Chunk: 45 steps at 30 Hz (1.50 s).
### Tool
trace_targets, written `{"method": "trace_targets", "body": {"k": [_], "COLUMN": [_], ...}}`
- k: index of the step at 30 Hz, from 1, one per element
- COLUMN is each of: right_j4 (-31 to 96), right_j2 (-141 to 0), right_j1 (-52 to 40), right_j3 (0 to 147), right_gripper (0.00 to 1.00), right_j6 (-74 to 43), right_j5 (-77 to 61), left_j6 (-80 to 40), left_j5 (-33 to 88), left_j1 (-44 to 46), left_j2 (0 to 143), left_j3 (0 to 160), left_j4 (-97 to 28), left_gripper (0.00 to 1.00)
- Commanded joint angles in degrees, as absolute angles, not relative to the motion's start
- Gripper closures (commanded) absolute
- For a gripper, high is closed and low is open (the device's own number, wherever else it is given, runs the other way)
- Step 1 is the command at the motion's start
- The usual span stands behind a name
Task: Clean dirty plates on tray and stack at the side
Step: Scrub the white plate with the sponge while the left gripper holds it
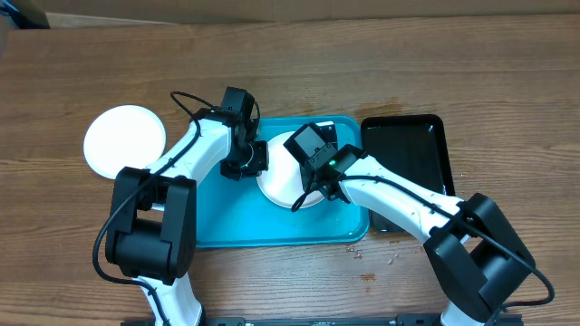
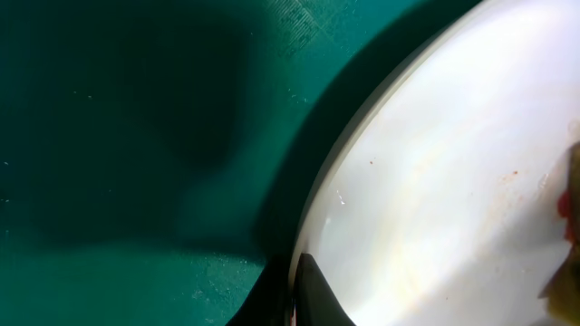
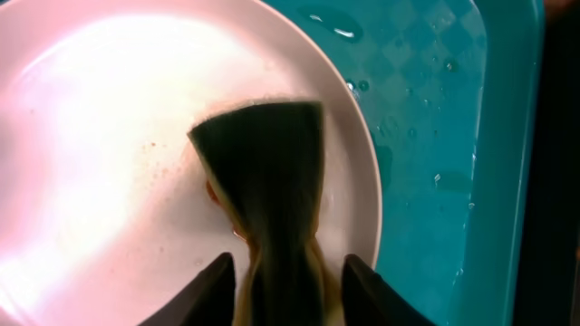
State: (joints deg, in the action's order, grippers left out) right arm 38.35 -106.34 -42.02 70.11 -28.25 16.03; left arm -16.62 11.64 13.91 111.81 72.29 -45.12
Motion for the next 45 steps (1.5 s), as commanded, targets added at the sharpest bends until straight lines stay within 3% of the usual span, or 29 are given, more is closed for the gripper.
{"method": "trace_targets", "body": {"k": [1, 13, 21, 23, 26, 36, 45], "right_j4": [38.2, 32.4, 25.1, 23.1, 22.4, 22.2, 16.1], "right_j2": [-106.0, -106.6, -106.8, -106.8, -106.8, -106.8, -106.8], "right_j1": [-41.8, -41.8, -41.8, -41.8, -41.8, -41.7, -41.7], "right_j3": [71.6, 68.4, 62.0, 60.6, 59.4, 58.1, 55.4], "right_gripper": [0.56, 0.51, 0.58, 0.67, 0.96, 0.96, 0.96], "right_j6": [-28.8, -28.8, -28.7, -28.8, -28.8, -38.6, -39.1], "right_j5": [17.1, 19.4, 18.0, 18.0, 18.0, 17.5, 12.9], "left_j6": [-17.1, -17.1, -17.1, -17.1, -17.1, -16.8, -16.3], "left_j5": [11.4, 11.4, 11.4, 11.4, 11.4, 11.4, 11.4], "left_j1": [14.3, 14.3, 14.3, 14.3, 14.3, 14.3, 14.3], "left_j2": [113.5, 113.5, 113.5, 113.5, 113.5, 113.5, 113.5], "left_j3": [71.4, 71.3, 71.4, 71.4, 71.4, 71.4, 71.4], "left_j4": [-45.0, -45.0, -45.0, -45.0, -45.0, -45.0, -45.0], "left_gripper": [0.96, 0.95, 0.96, 0.96, 0.96, 0.96, 0.96]}}
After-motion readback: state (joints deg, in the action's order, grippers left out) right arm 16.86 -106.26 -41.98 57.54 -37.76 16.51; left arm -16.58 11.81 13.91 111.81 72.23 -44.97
